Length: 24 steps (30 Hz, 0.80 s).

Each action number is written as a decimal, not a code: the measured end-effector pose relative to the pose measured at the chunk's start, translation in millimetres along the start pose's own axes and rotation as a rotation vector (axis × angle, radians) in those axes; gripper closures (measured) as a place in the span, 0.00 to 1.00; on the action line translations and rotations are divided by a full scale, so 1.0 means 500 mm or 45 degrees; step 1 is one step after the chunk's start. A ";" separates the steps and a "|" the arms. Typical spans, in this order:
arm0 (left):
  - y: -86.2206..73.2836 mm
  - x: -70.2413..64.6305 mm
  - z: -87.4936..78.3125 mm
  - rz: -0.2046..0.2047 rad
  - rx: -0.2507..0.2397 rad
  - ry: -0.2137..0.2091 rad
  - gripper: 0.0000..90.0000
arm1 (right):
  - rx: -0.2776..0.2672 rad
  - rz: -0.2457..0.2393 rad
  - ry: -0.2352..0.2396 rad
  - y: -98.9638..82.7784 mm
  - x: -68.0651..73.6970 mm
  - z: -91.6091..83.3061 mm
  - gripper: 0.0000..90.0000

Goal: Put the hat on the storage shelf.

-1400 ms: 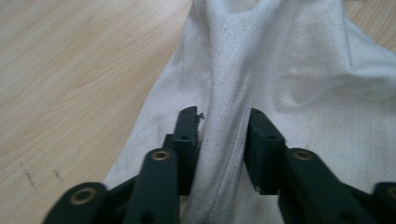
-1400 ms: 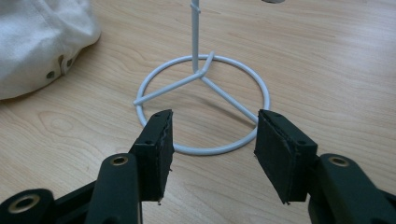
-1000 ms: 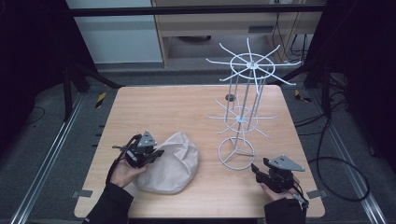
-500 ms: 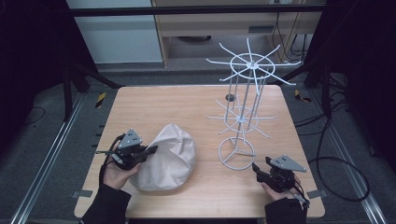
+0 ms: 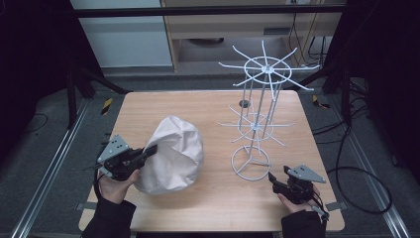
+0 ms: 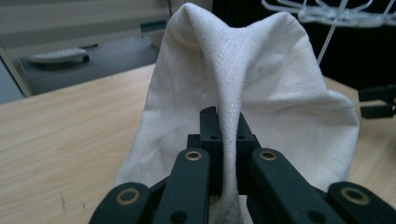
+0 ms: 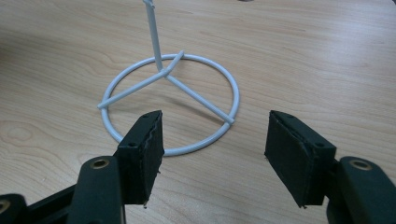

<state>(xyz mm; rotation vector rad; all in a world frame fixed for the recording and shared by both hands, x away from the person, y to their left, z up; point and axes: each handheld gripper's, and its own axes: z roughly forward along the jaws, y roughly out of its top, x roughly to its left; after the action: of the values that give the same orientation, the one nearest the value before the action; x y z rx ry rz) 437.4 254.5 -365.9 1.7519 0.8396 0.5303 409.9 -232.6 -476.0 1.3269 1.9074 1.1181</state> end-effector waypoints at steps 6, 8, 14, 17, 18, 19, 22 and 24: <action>0.012 -0.010 -0.022 -0.019 -0.135 0.027 0.98 | -0.001 0.003 -0.004 0.000 -0.002 0.002 0.41; 0.016 -0.014 -0.027 -0.019 -0.179 0.036 0.97 | -0.002 0.000 -0.005 0.000 -0.001 0.002 0.41; 0.035 -0.022 -0.050 -0.043 -0.321 0.051 0.98 | -0.003 0.005 -0.008 -0.001 -0.001 0.001 0.41; 0.050 -0.026 -0.061 -0.054 -0.384 0.038 0.98 | -0.013 0.000 -0.016 -0.001 -0.002 0.000 0.41; 0.050 -0.026 -0.061 -0.054 -0.384 0.038 0.98 | -0.013 0.000 -0.016 -0.001 -0.002 0.000 0.41; 0.055 -0.029 -0.064 -0.050 -0.405 0.038 0.98 | -0.014 0.001 -0.018 -0.001 -0.003 0.000 0.41; 0.064 -0.033 -0.069 -0.053 -0.438 0.034 0.98 | -0.015 0.001 -0.021 -0.002 -0.002 0.000 0.40; 0.070 -0.036 -0.073 -0.058 -0.465 0.031 0.98 | -0.019 -0.003 -0.022 -0.001 -0.002 0.000 0.40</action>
<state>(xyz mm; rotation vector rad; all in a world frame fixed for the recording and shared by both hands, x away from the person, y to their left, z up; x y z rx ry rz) 409.8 257.4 -319.8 1.3919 0.7446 0.6326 410.0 -233.9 -476.5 1.3215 1.8844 1.1139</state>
